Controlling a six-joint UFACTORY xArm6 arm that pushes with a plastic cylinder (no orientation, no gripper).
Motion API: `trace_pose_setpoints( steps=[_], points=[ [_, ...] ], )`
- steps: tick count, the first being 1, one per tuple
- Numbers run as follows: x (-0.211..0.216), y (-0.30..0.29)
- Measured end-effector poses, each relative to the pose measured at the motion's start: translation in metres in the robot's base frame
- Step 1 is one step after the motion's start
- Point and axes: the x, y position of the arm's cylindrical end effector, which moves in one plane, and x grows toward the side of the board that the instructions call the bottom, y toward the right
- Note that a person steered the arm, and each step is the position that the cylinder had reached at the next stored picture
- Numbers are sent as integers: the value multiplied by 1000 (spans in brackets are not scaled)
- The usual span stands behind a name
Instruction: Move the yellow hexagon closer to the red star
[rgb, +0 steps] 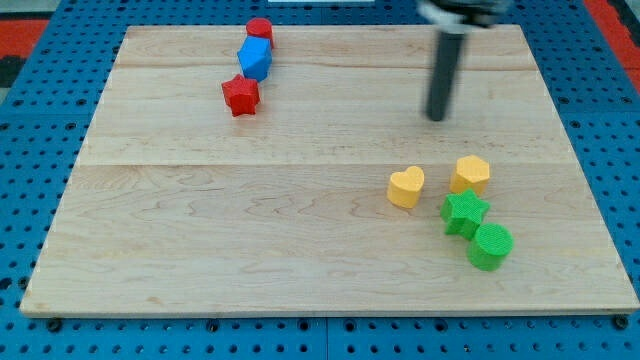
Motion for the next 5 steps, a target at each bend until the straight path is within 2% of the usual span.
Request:
trace_pose_setpoints(
  steps=[1, 2, 4, 5],
  points=[
    [70, 72],
    [98, 71],
    [102, 12],
    [103, -92]
  ],
)
